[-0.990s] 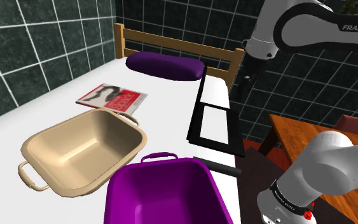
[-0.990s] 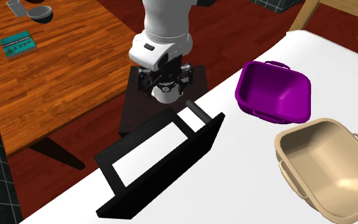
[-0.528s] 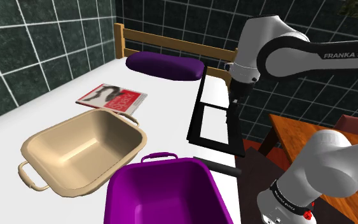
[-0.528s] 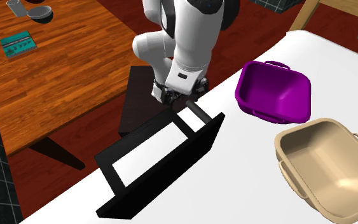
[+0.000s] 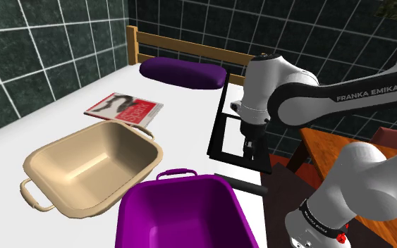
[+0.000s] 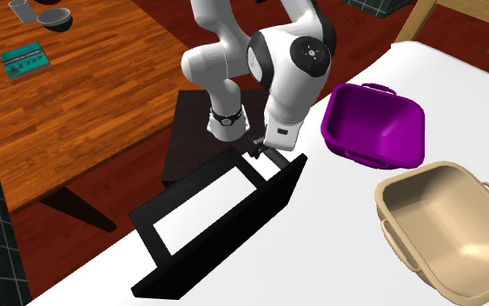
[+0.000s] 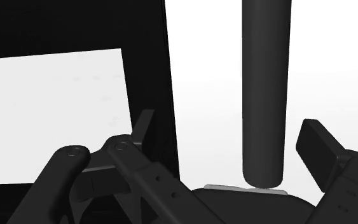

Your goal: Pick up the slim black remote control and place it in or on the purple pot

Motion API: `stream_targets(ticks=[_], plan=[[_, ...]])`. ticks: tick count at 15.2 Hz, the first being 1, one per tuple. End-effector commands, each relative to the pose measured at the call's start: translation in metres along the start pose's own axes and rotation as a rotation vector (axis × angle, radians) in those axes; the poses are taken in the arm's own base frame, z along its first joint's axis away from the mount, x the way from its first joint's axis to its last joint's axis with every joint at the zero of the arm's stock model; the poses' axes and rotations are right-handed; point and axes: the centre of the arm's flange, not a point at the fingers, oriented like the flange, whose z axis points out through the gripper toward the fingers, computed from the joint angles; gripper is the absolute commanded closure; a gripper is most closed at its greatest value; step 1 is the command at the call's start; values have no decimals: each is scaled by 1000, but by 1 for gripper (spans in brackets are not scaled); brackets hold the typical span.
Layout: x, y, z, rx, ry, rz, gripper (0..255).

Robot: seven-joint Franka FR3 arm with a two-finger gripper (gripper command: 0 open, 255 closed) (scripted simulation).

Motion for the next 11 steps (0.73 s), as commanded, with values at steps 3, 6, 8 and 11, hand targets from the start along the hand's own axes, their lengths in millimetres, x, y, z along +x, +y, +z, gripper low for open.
stream_targets(ticks=[3,6,8,11], plan=[[6,-35,39,12,-39,-95,0],[6,-43,59,15,-49,-118,0],[5,-43,69,15,-49,-118,0],[5,-43,85,15,-49,-118,0]])
